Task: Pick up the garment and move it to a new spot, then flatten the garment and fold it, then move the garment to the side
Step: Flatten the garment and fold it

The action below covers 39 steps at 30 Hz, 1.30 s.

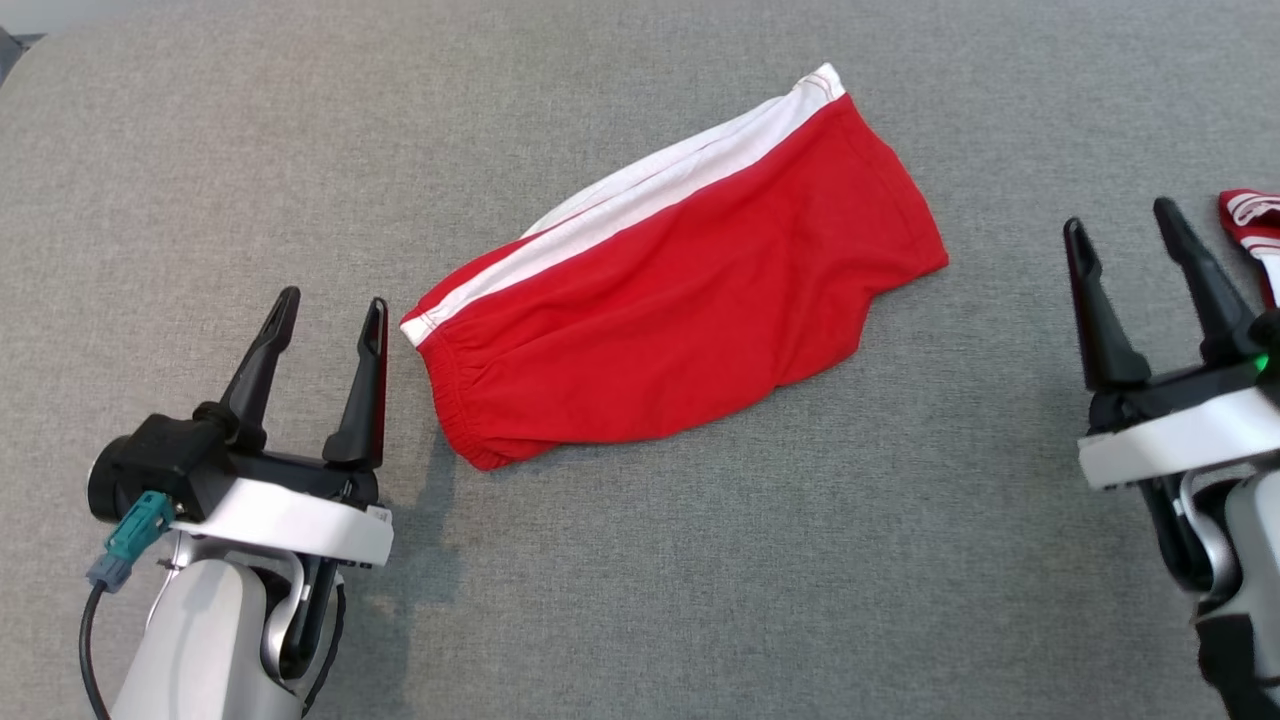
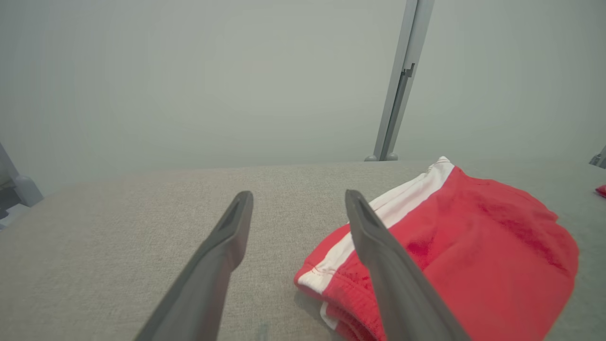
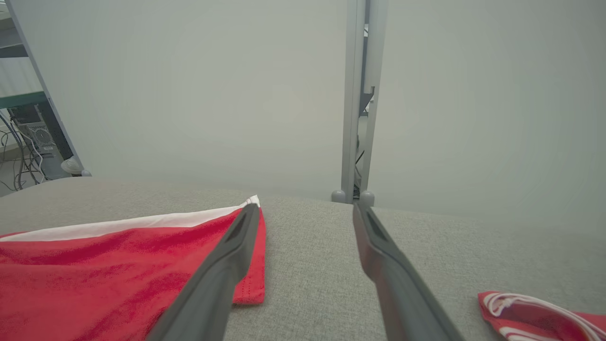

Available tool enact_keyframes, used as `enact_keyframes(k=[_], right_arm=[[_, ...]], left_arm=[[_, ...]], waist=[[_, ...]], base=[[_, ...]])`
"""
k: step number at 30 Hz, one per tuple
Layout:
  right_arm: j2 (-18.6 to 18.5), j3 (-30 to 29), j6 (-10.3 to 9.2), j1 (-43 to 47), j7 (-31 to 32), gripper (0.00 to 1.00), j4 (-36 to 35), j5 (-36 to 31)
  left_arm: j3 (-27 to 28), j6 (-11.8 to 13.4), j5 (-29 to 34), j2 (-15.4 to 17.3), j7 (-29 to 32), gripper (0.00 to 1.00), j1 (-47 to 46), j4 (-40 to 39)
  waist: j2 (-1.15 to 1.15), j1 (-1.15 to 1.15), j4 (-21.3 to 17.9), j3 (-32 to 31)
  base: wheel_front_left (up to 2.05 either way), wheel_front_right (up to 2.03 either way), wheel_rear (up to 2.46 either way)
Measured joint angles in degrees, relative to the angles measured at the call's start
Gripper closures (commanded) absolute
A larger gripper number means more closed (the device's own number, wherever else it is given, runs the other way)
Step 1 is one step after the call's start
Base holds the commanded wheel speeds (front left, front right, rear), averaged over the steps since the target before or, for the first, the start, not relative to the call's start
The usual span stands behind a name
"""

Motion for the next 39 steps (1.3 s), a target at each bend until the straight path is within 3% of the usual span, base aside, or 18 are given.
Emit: enact_keyframes(k=[3, 9, 17, 24, 25, 26, 28, 33, 39], right_arm=[[-1.5, 0.4, 0.00, -3.5, 0.0, 0.00, 1.3, 0.3], [-4.8, 7.1, 0.00, -12.7, 2.3, 0.00, 9.9, 0.7], [-5.1, 17.1, 0.00, -18.8, 4.0, 0.00, 23.3, 5.2], [-4.8, 22.3, -0.01, -22.5, 4.7, 0.00, 30.1, 9.6], [-4.7, 23.2, -0.01, -22.8, 5.1, 0.05, 30.7, 10.4], [-4.6, 24.3, -0.04, -23.1, 5.8, 0.55, 31.0, 11.5], [-4.2, 26.4, -0.09, -23.3, 6.5, 1.00, 31.0, 13.7], [-3.7, 29.6, -0.05, -21.1, 3.7, 1.00, 29.3, 18.3], [-3.9, 27.4, 0.00, -14.0, 0.4, 1.00, 24.8, 21.3]], left_arm=[[0.2, -0.1, 0.0, -0.2, 0.0, 0.00, -0.9, -0.8], [-0.6, -0.2, -0.1, -1.7, 0.0, 0.00, -2.9, -1.7], [-1.1, -0.3, -0.9, -3.2, 0.0, 0.00, -3.3, -2.2], [-0.5, -0.3, -1.2, -3.6, 0.0, 0.00, -3.3, -2.6], [-0.6, -0.3, -1.2, -3.7, 0.0, 0.00, -3.3, -2.7], [-0.7, -0.3, -1.2, -3.7, 0.0, 0.00, -3.3, -2.8], [-0.7, -0.3, -1.2, -3.7, 0.0, 0.00, -3.3, -2.9], [-1.5, -0.3, -1.1, -3.0, 0.0, 0.00, -2.7, -2.8], [-2.7, -0.3, -0.8, -0.4, 0.0, 0.00, -1.1, -2.3]], waist=[[0.00, 0.00, 0.7, 0.8], [0.00, 0.00, 3.2, 3.0], [0.00, 0.00, 7.9, 5.5], [0.00, 0.00, 9.0, 5.7], [0.00, 0.00, 8.9, 5.7], [0.00, 0.00, 8.8, 5.6], [0.00, 0.00, 8.5, 5.2], [0.00, 0.00, 7.0, 3.9], [0.00, 0.00, 4.3, 1.7]], base=[[0.00, 0.00, 0.00], [0.00, 0.00, 0.00], [0.00, 0.00, 0.00], [0.00, 0.00, 0.00], [0.00, 0.00, 0.00], [0.00, 0.00, 0.00], [0.00, 0.00, 0.00], [0.00, 0.00, 0.00], [0.00, 0.00, 0.00]])
